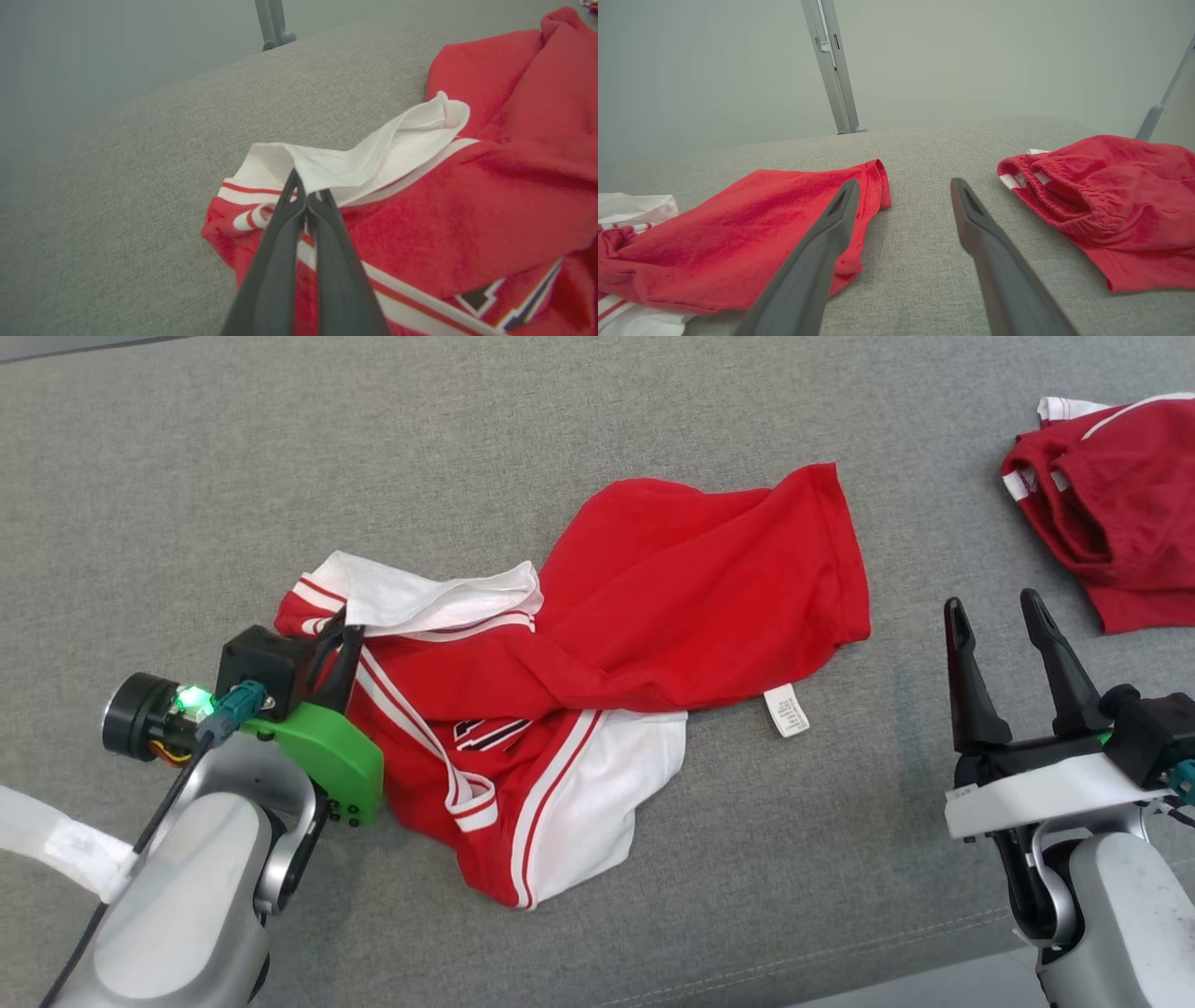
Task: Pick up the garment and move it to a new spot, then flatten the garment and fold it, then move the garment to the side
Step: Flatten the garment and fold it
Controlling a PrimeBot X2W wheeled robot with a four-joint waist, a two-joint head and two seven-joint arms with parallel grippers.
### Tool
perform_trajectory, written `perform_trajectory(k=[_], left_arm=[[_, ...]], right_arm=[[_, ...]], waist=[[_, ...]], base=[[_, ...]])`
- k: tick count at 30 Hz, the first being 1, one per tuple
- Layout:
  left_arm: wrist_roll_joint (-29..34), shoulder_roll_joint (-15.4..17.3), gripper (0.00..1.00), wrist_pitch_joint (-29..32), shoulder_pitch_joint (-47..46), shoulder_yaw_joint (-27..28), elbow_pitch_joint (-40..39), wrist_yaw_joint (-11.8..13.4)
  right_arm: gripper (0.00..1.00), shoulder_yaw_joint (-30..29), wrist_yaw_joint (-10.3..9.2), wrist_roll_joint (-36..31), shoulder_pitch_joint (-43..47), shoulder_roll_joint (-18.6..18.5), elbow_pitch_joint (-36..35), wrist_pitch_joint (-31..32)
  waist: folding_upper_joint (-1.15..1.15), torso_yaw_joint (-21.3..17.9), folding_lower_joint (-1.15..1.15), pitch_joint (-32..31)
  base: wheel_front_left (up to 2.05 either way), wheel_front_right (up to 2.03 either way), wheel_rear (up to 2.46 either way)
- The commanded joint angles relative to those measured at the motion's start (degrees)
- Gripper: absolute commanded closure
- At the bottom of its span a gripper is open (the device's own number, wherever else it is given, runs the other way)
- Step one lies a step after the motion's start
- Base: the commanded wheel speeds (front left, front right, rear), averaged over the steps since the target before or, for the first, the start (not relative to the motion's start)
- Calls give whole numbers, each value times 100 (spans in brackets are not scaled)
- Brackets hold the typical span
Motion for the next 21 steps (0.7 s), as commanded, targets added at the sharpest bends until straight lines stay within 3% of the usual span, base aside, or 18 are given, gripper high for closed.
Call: perform_trajectory(k=[1, 6, 15, 21], left_arm=[[48, 57, 100, -124, -103, 58, -92, 68], [86, 129, 100, -524, -74, 325, -605, 365], [-73, 593, 100, -566, 892, 1180, -2240, 1245], [-489, 353, 100, -546, 1860, 1244, -2656, 1476]], right_arm=[[0, -48, -2, 48, -51, -4, -16, -40], [0, -256, -2, 129, -8, -10, -34, -50], [0, -789, -2, 167, 124, -76, -78, -33], [0, -958, -2, 136, 153, -5, -149, 92]], waist=[[0, 27, 0, -13], [0, 116, 0, -61], [0, 339, 0, -115], [0, 463, 0, -75]], base=[[0, 0, 0], [0, 0, 0], [0, 0, 0], [0, 0, 0]])
